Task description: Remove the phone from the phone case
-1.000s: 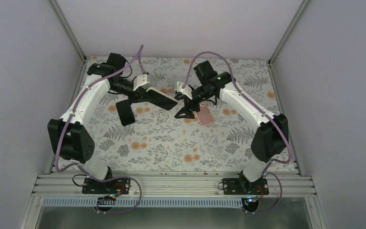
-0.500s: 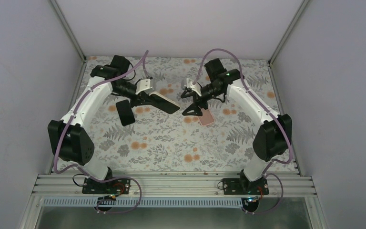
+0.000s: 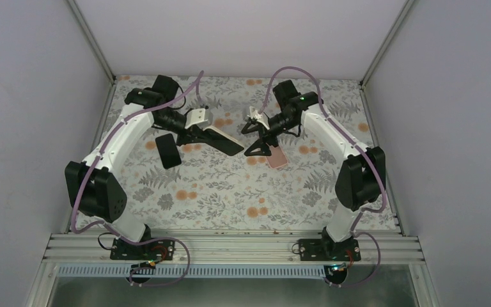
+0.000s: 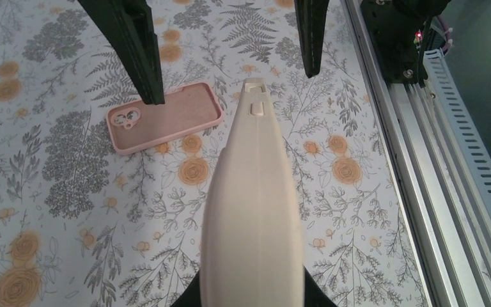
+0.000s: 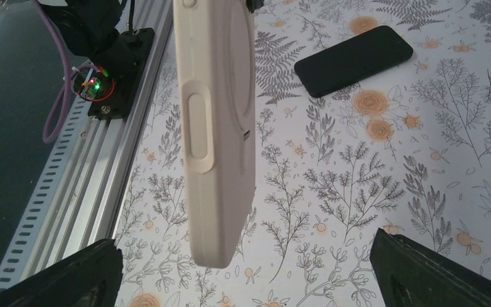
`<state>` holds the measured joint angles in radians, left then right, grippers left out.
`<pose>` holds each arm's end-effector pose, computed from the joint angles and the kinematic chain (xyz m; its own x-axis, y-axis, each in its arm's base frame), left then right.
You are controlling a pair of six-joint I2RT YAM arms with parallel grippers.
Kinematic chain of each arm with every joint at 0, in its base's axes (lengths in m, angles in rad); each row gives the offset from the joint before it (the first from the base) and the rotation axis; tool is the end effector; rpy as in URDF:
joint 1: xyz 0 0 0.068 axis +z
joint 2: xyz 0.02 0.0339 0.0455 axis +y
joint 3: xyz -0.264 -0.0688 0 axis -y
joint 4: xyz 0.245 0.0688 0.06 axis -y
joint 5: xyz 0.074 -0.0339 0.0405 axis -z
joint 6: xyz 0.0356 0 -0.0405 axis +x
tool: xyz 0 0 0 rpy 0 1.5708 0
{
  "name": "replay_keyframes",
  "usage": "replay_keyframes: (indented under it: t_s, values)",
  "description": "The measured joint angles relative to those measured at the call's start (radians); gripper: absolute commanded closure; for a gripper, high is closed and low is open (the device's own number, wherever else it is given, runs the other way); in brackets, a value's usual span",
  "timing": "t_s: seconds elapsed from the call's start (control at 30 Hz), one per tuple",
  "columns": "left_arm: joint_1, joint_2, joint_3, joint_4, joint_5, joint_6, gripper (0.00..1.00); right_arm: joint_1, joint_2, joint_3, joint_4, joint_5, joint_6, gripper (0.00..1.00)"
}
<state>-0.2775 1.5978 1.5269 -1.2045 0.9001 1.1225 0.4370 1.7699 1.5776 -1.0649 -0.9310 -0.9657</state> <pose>0.2845 -0.1100 0.3279 -0.0477 0.5960 -0.8016 0.9980 -0.0042 -0.0625 0.3082 0.1755 0.2937 -0.0980 -0.5878 -0.8031 -0.9801 -0.0830 0.1804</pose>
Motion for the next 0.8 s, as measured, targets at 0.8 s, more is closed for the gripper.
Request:
replay_keyframes:
  t_s: [0.8]
  values:
    - [-0.053, -0.014, 0.068, -0.051, -0.021, 0.016, 0.98, -0.055, 0.010, -0.058, 0.124, -0.035, 0.014, 0.00]
